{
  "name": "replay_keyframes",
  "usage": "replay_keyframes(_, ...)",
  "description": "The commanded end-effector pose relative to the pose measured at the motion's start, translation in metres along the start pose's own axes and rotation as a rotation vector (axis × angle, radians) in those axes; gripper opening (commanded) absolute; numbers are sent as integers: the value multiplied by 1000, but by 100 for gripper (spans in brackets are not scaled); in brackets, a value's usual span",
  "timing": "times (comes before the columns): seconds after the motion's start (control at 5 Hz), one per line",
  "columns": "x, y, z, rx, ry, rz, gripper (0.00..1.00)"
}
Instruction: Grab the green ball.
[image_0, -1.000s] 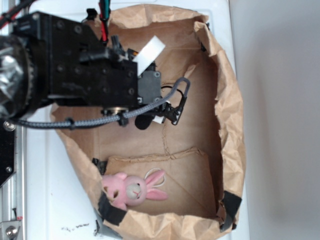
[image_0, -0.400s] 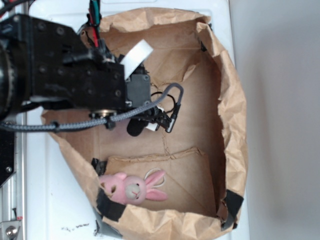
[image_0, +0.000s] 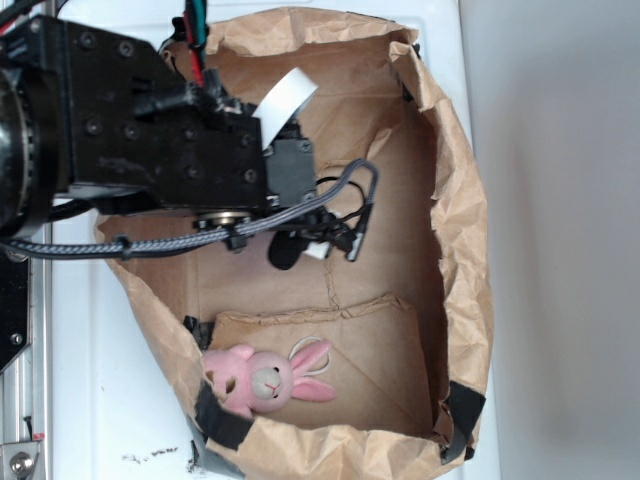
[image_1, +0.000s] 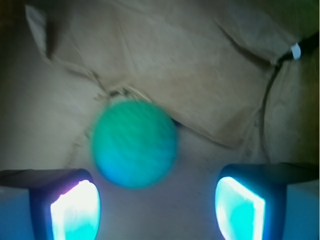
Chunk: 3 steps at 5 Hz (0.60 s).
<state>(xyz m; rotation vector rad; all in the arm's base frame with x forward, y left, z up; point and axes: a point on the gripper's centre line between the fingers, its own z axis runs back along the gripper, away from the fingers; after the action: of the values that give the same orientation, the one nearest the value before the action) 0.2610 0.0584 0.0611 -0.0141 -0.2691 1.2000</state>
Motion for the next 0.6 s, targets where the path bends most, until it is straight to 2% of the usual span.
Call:
replay_keyframes(0.0, 13, -18, 5, -51, -65, 44, 100)
replay_keyframes(0.2, 16, -19, -4, -41, -91, 44, 100)
replay_keyframes(0.4, 18, -10, -7, -29, -108, 21, 100)
